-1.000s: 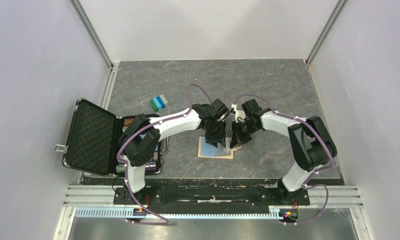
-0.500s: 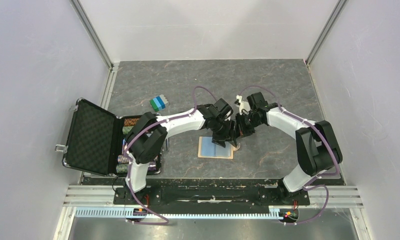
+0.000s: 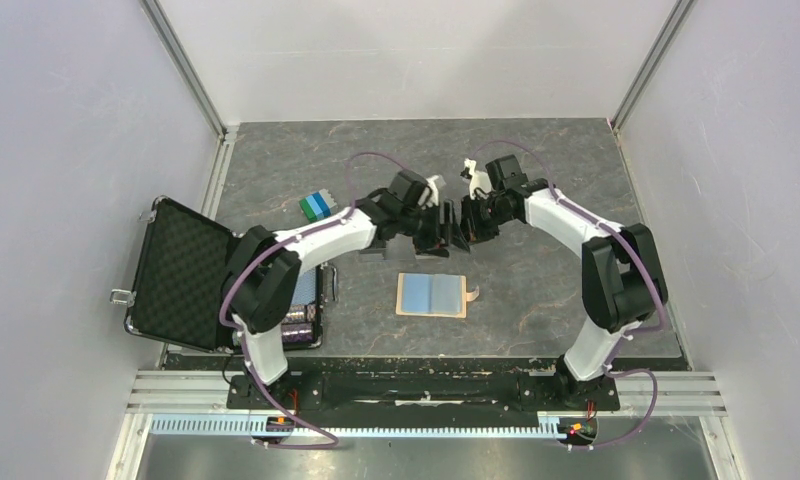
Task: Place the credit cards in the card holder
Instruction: Insert the credit card into the card holder, then pick up the credit card from the storage box.
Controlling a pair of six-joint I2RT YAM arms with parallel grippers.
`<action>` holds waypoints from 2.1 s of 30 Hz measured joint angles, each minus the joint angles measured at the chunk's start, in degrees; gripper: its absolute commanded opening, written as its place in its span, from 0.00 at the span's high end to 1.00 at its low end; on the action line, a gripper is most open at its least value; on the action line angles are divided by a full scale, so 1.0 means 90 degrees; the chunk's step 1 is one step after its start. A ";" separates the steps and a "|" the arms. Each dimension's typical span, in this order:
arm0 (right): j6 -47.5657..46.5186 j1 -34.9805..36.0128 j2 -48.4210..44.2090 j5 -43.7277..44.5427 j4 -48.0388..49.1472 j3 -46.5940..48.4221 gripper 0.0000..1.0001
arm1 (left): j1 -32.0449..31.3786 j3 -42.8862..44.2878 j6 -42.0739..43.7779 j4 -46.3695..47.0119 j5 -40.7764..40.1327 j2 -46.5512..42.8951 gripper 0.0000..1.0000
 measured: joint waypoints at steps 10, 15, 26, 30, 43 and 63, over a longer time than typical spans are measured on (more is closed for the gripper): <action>0.0124 -0.0002 0.1175 -0.0318 -0.0029 0.1241 0.77 | 0.1571 -0.0189 -0.0204 -0.0022 -0.0291 -0.0284 0.37; 0.0262 -0.0002 0.1576 -0.0520 -0.0027 0.1559 0.69 | 0.1518 0.1073 0.0291 -0.1411 -0.1056 0.0323 0.37; 0.0389 -0.0002 0.2028 -0.0767 -0.0034 0.1773 0.65 | 0.1248 0.1843 0.0682 -0.2565 -0.1411 0.1634 0.60; 0.0408 -0.0002 0.2137 -0.0816 -0.0036 0.1809 0.65 | 0.1161 0.2081 0.0792 -0.2708 -0.1433 0.1715 0.84; 0.0410 -0.0002 0.2174 -0.0869 -0.0044 0.1875 0.66 | 0.1039 0.2538 0.1005 -0.3293 -0.1785 0.1717 0.98; 0.0408 -0.0002 0.2174 -0.0869 -0.0044 0.1875 0.68 | 0.0724 0.3606 0.1615 -0.4347 -0.2509 0.2317 0.93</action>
